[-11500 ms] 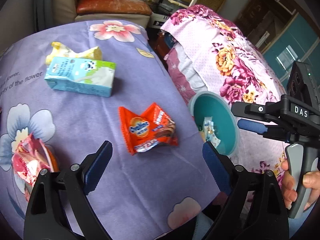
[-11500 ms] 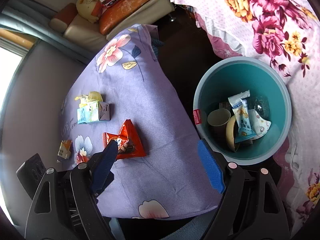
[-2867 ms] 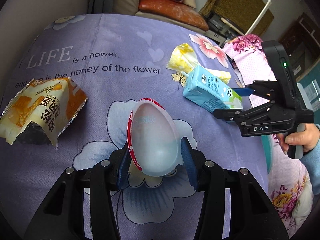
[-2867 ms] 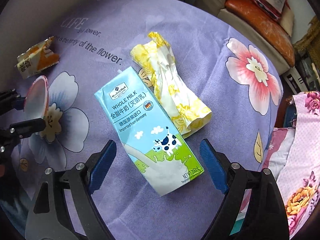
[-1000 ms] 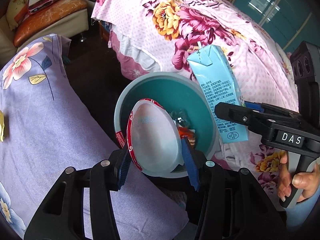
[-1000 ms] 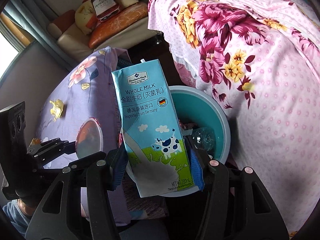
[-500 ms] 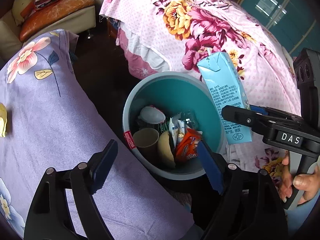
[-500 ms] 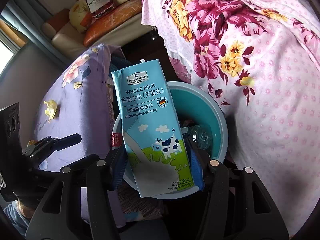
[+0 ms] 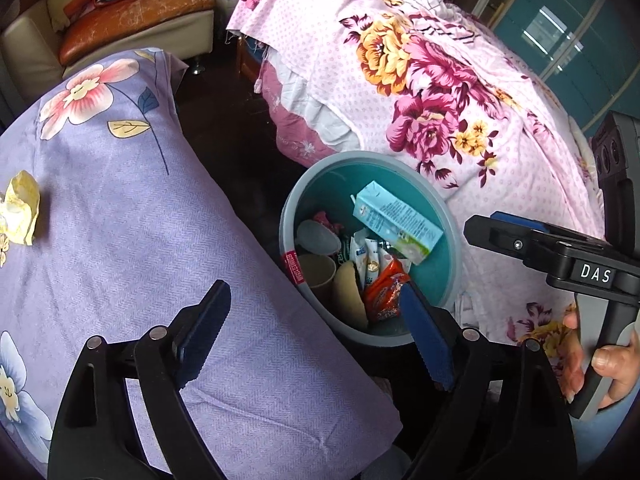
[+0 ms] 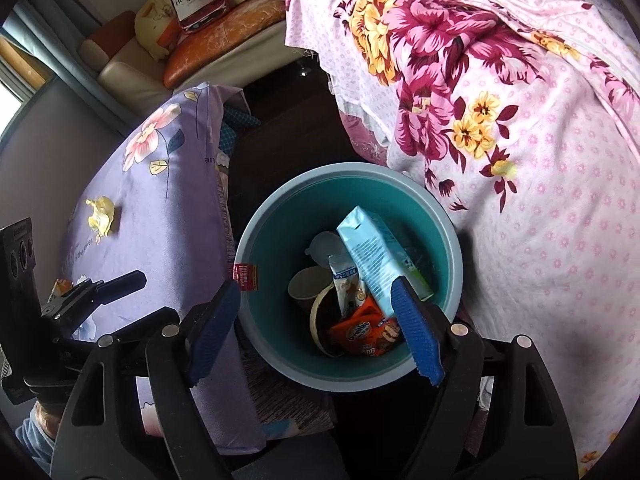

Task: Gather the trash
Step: 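Open the left tool dropping the egg cup while the right tool drops the milk carton, then move both open tools back to the orange snack bag and yellow wrapper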

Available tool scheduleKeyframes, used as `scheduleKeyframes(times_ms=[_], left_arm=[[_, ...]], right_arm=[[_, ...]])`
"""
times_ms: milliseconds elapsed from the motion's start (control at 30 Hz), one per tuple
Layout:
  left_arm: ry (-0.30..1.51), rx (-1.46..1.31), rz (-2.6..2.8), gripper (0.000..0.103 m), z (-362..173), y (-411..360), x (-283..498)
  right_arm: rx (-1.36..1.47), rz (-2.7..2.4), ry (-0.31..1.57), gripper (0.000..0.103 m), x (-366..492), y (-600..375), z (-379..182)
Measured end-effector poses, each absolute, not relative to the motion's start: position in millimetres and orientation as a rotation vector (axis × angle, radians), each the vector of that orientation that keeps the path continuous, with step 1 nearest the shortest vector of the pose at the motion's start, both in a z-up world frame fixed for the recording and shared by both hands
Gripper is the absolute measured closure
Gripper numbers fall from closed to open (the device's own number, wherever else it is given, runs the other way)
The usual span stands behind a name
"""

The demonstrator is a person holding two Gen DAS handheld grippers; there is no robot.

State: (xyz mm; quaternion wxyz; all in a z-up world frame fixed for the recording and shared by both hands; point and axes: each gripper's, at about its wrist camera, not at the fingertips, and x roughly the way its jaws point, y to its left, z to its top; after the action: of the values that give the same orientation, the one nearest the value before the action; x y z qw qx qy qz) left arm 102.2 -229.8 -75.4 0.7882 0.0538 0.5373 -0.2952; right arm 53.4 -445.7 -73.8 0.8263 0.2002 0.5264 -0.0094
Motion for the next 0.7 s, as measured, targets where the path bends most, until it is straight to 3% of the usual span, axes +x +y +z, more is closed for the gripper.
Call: scheduleKeyframes(times_ms=[367, 467, 700], left_arm=[[1.116, 0.017, -0.565, 0.012, -55.6, -164.6, 105.8], [1.107, -0.008, -0.534, 0.011, -53.1, -137.6, 107.1], [1.091, -0.07, -0.424, 0.011, -45.3, -54.0, 111.9]], right_arm=[[0.345, 0.019, 1.148, 0.026, 64.9, -395.6, -53.0], [0.305, 0.038, 1.159, 0.02, 70.8, -374.9, -45.8], [0.196, 0.095, 1.182, 0.02, 88.0, -312.8, -32.1]])
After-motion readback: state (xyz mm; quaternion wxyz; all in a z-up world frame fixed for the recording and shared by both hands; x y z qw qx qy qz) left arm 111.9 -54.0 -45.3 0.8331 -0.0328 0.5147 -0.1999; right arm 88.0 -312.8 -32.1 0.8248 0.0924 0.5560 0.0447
